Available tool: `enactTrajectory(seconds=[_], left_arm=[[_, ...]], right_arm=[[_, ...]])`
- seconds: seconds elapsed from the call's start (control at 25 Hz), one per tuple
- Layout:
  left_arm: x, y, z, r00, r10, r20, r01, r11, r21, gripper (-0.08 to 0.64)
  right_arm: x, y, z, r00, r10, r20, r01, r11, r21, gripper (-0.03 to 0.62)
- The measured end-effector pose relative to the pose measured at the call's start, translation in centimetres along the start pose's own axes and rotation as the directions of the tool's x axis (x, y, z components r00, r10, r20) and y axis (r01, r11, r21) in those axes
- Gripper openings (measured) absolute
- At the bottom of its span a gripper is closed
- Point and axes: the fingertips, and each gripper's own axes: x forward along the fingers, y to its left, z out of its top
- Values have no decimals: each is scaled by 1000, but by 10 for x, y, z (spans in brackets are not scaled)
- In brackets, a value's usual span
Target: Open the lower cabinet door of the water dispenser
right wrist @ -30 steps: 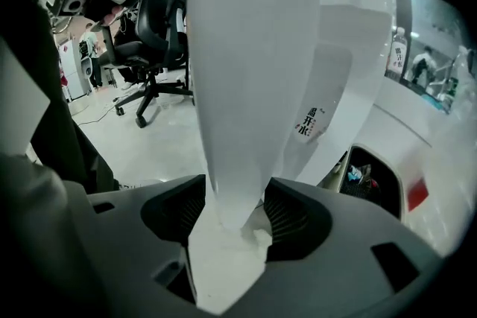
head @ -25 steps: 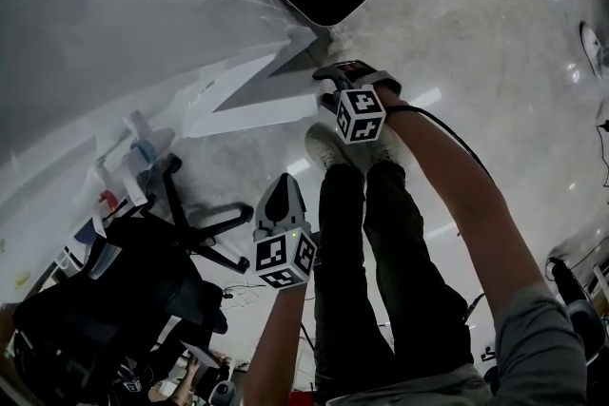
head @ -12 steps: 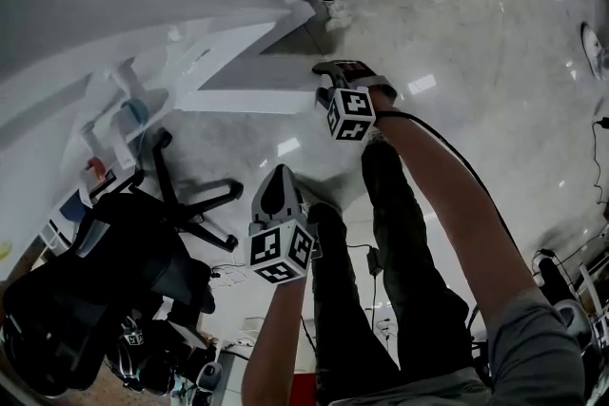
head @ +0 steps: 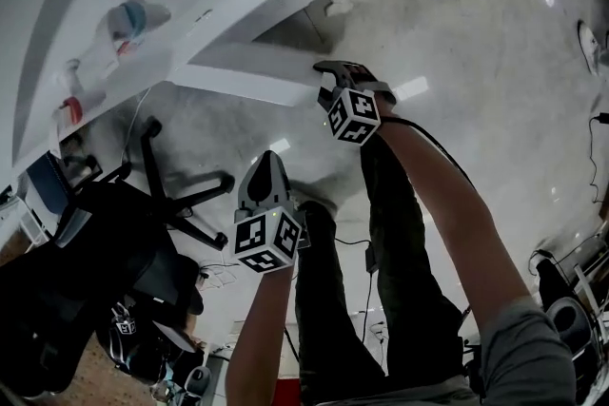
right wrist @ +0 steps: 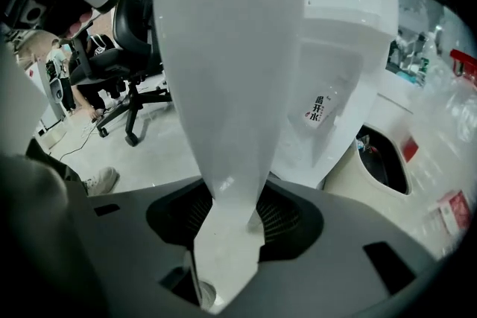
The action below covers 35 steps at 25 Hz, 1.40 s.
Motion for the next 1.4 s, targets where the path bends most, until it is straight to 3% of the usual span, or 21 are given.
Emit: enactTrajectory(seconds=[0.32, 0.6, 0.88, 1.12, 1.4], left_arm=[[-23, 42, -28, 1000, -11, -8, 11, 999, 33, 8], [-42, 76, -47, 999, -34, 18, 33, 999, 21, 8], [-58, 121, -65, 998, -49, 38, 48, 998, 28, 8], [-72, 168, -85, 999, -16, 46, 17, 1000, -19, 8], [-91, 211, -95, 997, 35, 64, -28, 994, -105, 8]], right_arm=[[5, 42, 4, 996, -84, 0, 83, 990, 118, 187], [14, 84, 14, 982, -186, -11, 184, 955, 232, 187], [26, 119, 29, 959, -282, 15, 261, 907, 331, 187], [42, 155, 46, 945, -327, 27, 289, 869, 402, 187], [63, 190, 71, 916, -400, -40, 361, 774, 519, 187]])
